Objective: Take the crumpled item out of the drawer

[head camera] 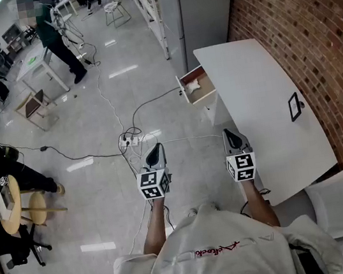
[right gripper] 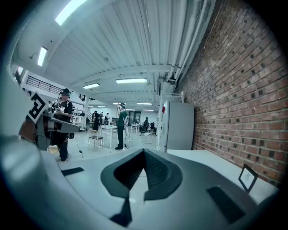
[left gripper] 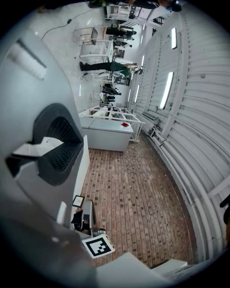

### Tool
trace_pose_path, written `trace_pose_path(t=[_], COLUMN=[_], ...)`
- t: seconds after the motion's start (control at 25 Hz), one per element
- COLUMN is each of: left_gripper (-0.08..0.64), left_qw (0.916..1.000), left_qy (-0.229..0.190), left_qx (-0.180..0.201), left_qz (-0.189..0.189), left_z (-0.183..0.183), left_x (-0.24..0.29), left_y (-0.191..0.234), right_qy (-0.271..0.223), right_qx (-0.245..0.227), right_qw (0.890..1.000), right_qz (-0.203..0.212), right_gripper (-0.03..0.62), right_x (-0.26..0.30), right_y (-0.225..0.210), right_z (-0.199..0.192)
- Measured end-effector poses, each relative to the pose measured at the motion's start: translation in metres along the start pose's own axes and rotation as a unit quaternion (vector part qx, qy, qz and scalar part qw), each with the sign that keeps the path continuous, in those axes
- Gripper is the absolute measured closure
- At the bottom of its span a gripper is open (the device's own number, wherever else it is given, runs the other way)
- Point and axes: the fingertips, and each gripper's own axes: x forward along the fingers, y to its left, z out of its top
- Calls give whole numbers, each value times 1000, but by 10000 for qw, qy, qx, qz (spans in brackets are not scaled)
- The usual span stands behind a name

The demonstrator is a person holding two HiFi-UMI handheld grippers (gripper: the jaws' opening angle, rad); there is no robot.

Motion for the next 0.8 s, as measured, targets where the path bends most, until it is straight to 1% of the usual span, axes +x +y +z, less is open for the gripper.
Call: trace_pose_path(t=[0.4,0.64,0.8], left_gripper=[551,551,551], left_qw=[9999,9997,9995], left_qy=[-24,-6,-15], left_qx=[15,7,-9], left_qz=[-124,-224,-304], left_z=[2,2,2], left_x=[-1,0,1], left_y=[6,12,20], right_qy=[-124,-67,-32], right_qx=[12,-37,-14], right_qw=[9999,10000,9999], right_qz=[-26,-60,-156], right_gripper=[580,580,580], right_x=[3,7,11], right_y=[12,21,28], right_z=[8,8,8])
